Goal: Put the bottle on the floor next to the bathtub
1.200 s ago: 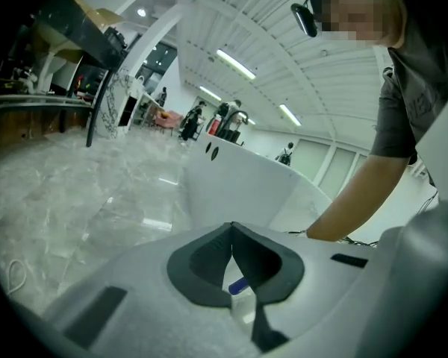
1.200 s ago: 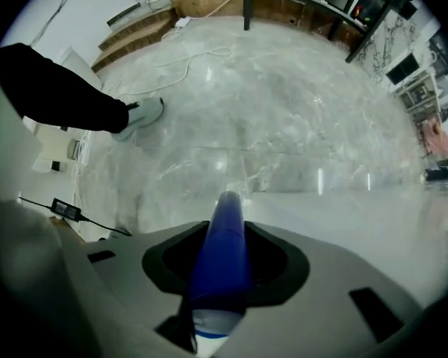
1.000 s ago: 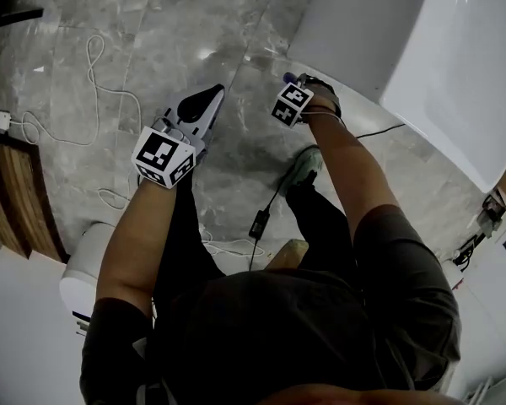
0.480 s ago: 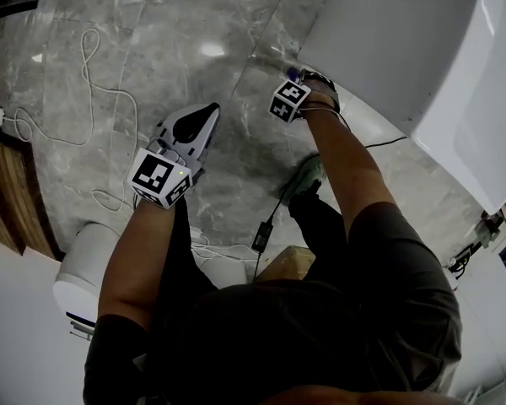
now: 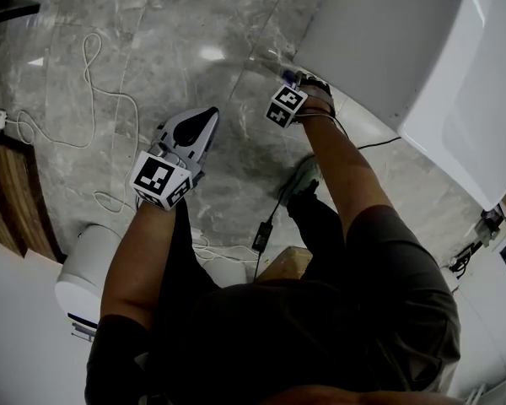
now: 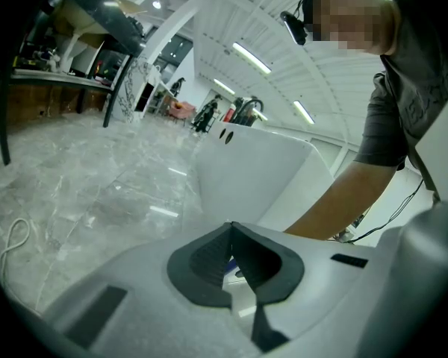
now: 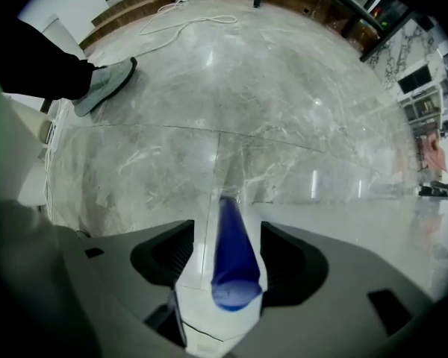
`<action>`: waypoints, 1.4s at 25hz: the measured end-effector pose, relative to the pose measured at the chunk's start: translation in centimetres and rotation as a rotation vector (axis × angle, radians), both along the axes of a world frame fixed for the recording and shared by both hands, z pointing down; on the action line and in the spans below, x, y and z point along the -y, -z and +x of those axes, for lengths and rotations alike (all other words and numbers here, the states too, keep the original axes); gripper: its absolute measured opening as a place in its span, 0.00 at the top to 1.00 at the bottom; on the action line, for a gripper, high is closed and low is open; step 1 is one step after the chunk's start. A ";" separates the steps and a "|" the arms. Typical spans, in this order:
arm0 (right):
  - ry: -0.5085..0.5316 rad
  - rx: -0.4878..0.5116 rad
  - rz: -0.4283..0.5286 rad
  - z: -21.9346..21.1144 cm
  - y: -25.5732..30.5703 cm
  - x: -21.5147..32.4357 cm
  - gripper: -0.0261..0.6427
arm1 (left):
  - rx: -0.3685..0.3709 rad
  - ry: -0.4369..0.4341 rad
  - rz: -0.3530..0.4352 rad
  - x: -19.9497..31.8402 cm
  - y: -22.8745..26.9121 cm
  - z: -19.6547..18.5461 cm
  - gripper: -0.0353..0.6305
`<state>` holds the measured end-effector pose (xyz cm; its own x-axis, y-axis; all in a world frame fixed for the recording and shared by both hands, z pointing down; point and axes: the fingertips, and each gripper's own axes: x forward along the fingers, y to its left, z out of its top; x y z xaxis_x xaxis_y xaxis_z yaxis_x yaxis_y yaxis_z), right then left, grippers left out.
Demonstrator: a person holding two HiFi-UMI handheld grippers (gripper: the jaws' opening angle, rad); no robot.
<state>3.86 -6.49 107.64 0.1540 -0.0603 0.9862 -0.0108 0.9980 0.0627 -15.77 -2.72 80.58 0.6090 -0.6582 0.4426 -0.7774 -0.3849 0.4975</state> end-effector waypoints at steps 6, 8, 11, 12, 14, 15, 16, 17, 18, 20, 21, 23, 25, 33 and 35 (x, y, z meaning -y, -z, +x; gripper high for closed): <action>-0.052 0.076 0.052 -0.3 8.0 -0.8 0.52 | 0.006 -0.009 -0.002 -0.3 4.8 -0.2 0.94; -0.084 0.112 0.052 -0.5 12.1 -2.0 0.52 | 0.004 -0.017 0.000 -0.6 7.6 -0.1 0.94; -0.118 0.160 0.050 -0.7 19.3 -4.0 0.52 | -0.006 -0.037 0.014 -0.8 13.1 0.8 0.94; -0.132 0.178 0.052 -0.6 21.9 -4.3 0.52 | -0.009 -0.050 0.026 -0.6 15.2 1.3 0.94; -0.170 0.211 0.071 -0.4 26.9 -4.2 0.52 | -0.017 -0.089 0.060 0.1 19.3 2.5 0.94; -0.193 0.227 0.085 -0.2 29.3 -3.9 0.52 | -0.021 -0.110 0.081 0.6 21.3 3.1 0.94; -0.218 0.245 0.100 0.0 31.9 -3.7 0.52 | -0.022 -0.129 0.100 1.1 23.2 3.7 0.94; -0.246 0.266 0.113 0.2 34.5 -3.6 0.52 | -0.023 -0.144 0.116 1.4 25.2 4.3 0.94; -0.278 0.290 0.124 0.5 37.2 -3.7 0.52 | -0.023 -0.156 0.128 1.6 27.2 4.8 0.94; -0.348 0.349 0.147 1.3 42.8 -4.0 0.53 | -0.022 -0.175 0.150 1.7 31.2 5.9 0.94; -0.384 0.381 0.160 1.8 45.4 -4.1 0.53 | -0.021 -0.184 0.161 1.8 33.1 6.5 0.94; -0.457 0.450 0.190 3.1 50.5 -4.2 0.55 | -0.019 -0.210 0.185 2.0 36.8 7.8 0.94; -0.542 0.535 0.226 4.6 55.6 -4.1 0.57 | -0.012 -0.250 0.211 2.0 40.4 9.2 0.94; -0.793 1.024 0.399 11.9 76.1 -2.1 0.65 | 0.076 -0.344 0.363 2.1 54.1 15.1 0.94; -0.796 1.147 0.403 14.4 81.0 -2.2 0.67 | 0.084 -0.309 0.406 1.7 58.0 16.9 0.94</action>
